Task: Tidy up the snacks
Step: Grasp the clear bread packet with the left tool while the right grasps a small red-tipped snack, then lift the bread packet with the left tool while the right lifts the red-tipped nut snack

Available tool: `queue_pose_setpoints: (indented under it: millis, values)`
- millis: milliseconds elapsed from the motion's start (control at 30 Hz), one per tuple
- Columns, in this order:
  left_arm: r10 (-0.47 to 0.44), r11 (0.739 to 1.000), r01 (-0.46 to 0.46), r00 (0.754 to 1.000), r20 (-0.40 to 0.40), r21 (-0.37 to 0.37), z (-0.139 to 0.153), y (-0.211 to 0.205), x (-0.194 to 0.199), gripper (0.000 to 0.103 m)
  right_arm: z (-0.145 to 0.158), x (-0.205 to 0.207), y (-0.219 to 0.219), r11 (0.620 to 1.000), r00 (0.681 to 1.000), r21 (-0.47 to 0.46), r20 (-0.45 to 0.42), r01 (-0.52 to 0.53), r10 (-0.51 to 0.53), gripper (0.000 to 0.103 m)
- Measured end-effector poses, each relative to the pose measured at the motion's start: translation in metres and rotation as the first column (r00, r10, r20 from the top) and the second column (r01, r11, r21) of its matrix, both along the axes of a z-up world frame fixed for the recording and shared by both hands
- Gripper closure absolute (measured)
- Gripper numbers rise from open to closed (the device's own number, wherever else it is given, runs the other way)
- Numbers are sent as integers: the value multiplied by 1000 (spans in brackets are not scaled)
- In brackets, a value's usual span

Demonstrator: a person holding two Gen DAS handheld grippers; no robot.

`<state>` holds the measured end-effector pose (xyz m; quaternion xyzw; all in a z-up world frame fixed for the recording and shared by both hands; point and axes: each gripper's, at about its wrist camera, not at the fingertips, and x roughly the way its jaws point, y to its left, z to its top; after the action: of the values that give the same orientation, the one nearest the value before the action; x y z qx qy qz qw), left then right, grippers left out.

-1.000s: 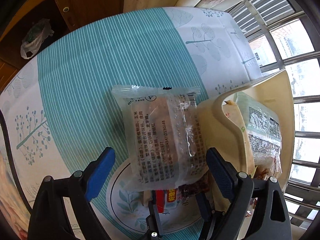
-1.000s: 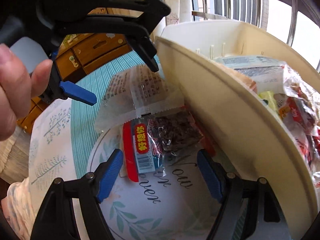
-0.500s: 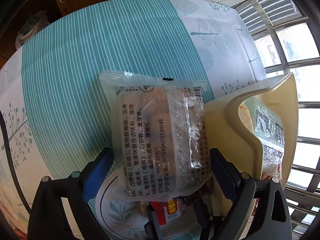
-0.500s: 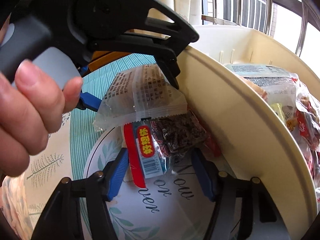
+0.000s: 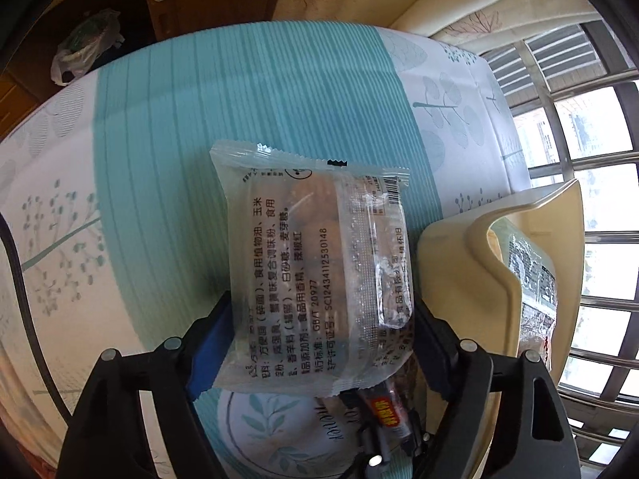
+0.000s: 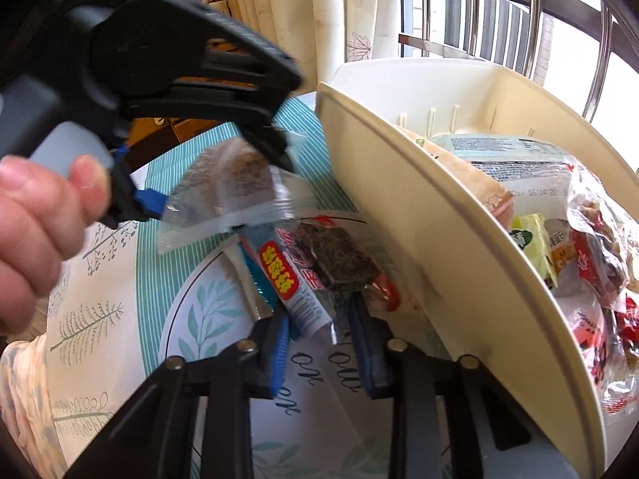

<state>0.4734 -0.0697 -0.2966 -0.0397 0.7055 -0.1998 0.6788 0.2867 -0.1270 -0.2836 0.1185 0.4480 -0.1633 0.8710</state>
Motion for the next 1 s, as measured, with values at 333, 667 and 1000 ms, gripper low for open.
queue_pose_setpoints:
  millis: [333,667,1000]
  values:
    - [86,996,-86,996,14,-3,21,50,-14,23,4,-23,10,998,997,22,-47,-62,63,103]
    - [127,992,-126,991,36,-30,45,87,-44,23,22,-51,32,993,993,17,-30,-115,115,103]
    - [120,991,-116,990,70,-64,80,112,-81,24,48,-75,42,991,992,-21,9,-129,129,103]
